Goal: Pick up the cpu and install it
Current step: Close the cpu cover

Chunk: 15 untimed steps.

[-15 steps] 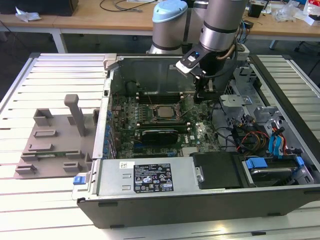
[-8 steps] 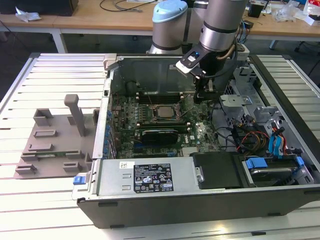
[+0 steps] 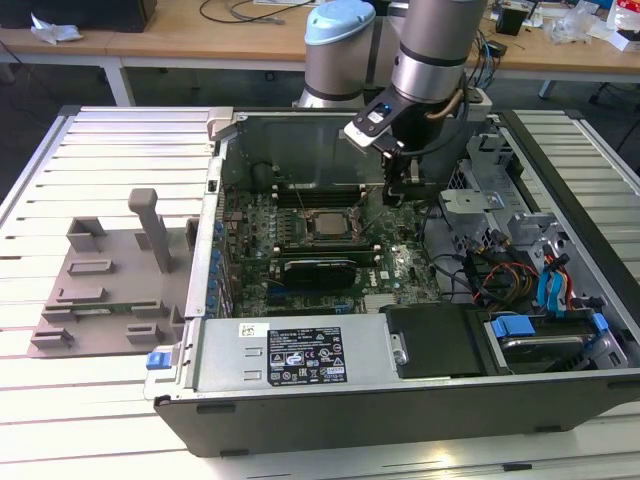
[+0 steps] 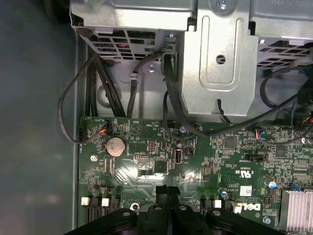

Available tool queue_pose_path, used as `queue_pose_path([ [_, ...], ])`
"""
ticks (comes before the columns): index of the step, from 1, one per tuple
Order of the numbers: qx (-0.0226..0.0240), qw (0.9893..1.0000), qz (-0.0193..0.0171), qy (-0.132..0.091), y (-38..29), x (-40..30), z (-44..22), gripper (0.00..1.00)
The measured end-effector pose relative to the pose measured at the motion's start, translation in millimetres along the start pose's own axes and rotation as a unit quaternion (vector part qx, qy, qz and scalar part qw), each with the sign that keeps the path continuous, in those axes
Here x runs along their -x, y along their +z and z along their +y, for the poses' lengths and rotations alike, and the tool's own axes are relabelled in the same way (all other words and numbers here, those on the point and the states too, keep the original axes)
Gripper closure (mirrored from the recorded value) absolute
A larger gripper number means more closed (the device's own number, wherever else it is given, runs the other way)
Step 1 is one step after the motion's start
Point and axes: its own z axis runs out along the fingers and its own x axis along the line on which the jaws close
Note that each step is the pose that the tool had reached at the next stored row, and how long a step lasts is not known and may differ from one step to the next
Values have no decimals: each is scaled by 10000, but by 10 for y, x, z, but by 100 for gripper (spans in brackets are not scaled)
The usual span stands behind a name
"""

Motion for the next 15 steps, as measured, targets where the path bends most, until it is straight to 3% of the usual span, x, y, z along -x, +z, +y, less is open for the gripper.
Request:
queue_pose_path([
  [9,0,10000,0,0,4,-5,-115,89],
  [15,0,10000,0,0,9,-10,-244,89],
])
